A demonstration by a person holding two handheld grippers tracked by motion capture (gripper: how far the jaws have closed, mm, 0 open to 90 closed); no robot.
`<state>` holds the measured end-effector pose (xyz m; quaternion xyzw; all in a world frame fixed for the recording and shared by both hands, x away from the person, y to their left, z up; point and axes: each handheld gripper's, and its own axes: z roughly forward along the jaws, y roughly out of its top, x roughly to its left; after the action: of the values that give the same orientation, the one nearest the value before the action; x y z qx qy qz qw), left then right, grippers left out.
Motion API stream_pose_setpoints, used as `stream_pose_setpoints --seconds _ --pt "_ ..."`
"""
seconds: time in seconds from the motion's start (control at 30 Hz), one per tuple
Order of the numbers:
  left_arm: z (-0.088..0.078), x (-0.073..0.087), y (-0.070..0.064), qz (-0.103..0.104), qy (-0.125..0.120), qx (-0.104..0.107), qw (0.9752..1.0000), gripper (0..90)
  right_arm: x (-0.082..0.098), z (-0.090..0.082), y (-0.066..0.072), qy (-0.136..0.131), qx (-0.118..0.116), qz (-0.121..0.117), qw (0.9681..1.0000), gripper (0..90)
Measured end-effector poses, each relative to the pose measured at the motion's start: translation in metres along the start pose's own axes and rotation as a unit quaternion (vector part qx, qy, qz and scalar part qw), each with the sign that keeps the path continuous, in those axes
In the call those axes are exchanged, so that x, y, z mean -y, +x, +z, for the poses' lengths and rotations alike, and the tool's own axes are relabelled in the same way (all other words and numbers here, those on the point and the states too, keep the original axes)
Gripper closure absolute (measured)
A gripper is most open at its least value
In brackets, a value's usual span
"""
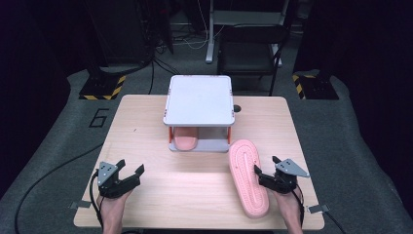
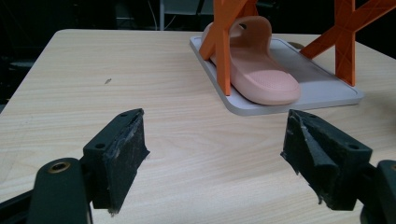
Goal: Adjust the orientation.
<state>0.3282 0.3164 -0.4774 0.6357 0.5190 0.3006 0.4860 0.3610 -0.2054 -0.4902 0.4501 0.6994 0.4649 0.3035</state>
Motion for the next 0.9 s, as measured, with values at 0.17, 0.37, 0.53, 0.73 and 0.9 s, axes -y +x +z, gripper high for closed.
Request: stream_pose_setpoints --seconds 0.17,0.37,0.53,0.73,0.9 --pt "-0.001 0.002 -0.002 0.002 0.005 0.001 1.0 21.2 0.0 0.001 -0.02 0.01 0.027 0.006 0.9996 20.1" --pt "-0.004 0.001 0.002 -0.003 -0.004 -0.003 1.0 21.4 0.005 0.015 -0.046 0.034 0.054 0.005 0.9979 24.1" --pt "-0.005 -0.001 0.004 -0.003 -0.003 -0.004 1.0 21.5 0.004 0.018 -0.058 0.042 0.066 0.01 0.9969 24.7" --pt "-0.004 -0.002 0.002 -0.003 -0.006 -0.004 1.0 21.5 -0.009 -0.002 -0.065 0.002 0.084 0.023 0.9962 28.0" --pt "-0.002 -0.004 -0.002 0.002 -0.007 0.003 1.0 21.5 -0.025 -0.021 -0.045 -0.034 0.059 -0.008 0.9977 28.0"
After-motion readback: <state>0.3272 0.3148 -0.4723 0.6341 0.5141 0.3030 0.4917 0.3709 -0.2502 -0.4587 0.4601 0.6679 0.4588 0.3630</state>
